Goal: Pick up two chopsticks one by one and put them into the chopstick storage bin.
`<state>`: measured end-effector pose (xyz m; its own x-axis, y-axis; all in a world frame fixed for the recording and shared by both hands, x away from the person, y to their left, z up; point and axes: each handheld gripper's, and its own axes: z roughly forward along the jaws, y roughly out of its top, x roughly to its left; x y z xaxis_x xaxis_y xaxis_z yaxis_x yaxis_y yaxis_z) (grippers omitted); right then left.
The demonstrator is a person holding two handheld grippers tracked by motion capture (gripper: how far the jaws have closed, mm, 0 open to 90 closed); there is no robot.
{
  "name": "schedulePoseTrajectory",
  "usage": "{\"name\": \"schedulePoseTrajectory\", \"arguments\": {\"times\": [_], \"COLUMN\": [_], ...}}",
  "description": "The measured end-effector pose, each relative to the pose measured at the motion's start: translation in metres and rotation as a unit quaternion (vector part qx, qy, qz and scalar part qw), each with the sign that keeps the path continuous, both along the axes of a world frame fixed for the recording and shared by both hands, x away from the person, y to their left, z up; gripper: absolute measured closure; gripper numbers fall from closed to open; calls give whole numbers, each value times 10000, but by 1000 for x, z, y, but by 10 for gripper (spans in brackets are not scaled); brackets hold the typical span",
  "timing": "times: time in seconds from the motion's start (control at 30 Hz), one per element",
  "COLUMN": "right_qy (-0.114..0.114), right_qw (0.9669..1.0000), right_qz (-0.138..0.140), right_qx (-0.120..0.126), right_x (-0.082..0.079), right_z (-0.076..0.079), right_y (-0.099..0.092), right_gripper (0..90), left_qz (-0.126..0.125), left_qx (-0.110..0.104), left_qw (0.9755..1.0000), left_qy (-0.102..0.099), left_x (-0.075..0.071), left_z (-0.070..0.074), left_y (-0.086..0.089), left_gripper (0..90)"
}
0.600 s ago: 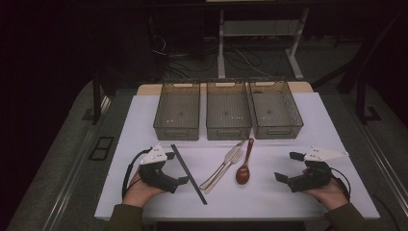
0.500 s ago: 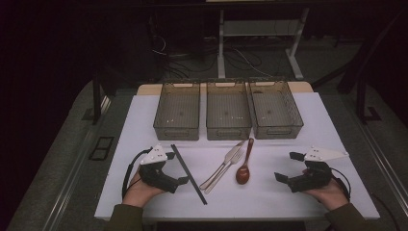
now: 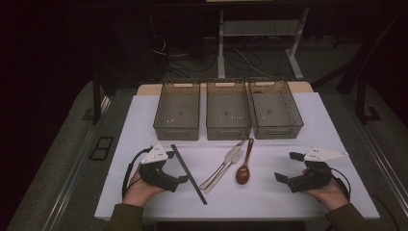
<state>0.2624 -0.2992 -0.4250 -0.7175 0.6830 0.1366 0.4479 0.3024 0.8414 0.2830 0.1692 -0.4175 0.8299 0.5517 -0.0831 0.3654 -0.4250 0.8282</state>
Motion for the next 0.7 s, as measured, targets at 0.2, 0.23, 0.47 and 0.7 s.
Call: {"name": "schedulePoseTrajectory", "arguments": {"times": [0.2,0.23,0.47,0.7], "right_qy": [17,17,25,53], "right_qw": [10000,10000,10000,10000], "right_qz": [1,1,14,2], "right_qx": [16,16,4,-16], "right_x": [1,1,3,3], "right_z": [0,0,-1,-1], "right_y": [0,0,1,1], "right_gripper": [2,2,2,2], "left_qz": [-16,-12,181,478], "left_qx": [45,63,205,362], "left_qw": [10000,10000,9996,9982], "left_qy": [-28,-35,-15,-40], "left_x": [2,2,6,16], "left_z": [0,0,-2,-3], "left_y": [-2,-2,-2,-6], "left_gripper": [36,36,138,168]}}
